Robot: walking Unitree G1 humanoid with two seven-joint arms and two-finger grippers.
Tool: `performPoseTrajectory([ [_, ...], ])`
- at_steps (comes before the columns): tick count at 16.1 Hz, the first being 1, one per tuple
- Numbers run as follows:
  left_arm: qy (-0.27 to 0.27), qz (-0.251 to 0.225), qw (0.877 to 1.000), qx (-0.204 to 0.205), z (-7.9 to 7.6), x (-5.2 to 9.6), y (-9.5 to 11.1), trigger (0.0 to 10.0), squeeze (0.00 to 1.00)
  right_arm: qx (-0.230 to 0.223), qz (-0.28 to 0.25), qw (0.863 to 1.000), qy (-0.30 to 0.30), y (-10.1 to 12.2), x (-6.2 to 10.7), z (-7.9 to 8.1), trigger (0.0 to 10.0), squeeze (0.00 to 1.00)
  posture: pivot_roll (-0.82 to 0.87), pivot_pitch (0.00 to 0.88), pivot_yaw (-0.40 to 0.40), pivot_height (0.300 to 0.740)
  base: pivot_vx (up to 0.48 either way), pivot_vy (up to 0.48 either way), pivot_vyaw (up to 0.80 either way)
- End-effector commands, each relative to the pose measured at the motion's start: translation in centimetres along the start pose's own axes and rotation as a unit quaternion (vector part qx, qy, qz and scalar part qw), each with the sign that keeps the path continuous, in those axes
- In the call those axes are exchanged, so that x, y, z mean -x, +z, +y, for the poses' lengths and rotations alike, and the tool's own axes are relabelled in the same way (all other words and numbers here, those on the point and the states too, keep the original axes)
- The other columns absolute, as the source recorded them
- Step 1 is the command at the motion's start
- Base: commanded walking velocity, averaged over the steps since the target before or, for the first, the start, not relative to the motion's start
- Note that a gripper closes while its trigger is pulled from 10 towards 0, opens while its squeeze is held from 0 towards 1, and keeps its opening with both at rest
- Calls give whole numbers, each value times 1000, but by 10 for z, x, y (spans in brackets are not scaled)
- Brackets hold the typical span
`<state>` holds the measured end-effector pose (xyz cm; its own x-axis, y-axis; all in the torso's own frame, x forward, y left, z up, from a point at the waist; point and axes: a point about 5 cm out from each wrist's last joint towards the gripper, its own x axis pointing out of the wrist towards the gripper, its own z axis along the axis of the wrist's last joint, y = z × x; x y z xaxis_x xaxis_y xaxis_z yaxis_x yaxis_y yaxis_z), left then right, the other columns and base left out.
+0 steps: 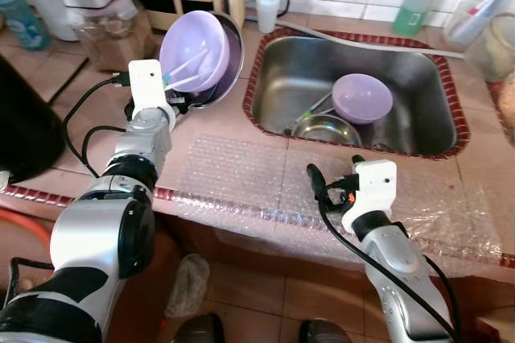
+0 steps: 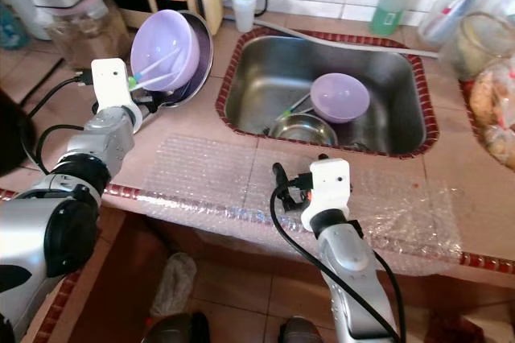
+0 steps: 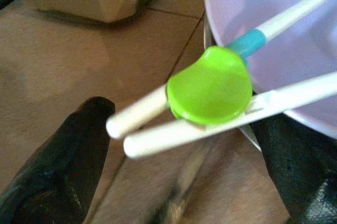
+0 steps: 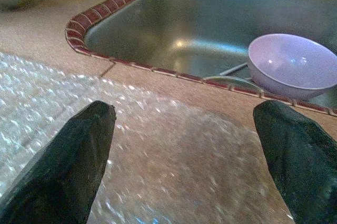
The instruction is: Kitchen organization
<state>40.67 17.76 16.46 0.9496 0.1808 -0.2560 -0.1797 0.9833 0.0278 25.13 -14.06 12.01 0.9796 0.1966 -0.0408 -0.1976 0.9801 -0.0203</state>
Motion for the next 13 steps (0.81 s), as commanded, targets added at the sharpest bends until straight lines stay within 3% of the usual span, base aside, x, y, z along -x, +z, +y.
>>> performPoseTrajectory([
  [1,5,12,1000,-17,6,0,-5,10000,0,2,-1,1000,0,-1,-1,1,10000,0,-108,84,102,740,0,0,0],
  [13,-56,15,994,-90,5,10,-13,10000,0,-5,-24,1000,11,-4,-26,8,10000,0,-33,23,113,740,0,0,0],
])
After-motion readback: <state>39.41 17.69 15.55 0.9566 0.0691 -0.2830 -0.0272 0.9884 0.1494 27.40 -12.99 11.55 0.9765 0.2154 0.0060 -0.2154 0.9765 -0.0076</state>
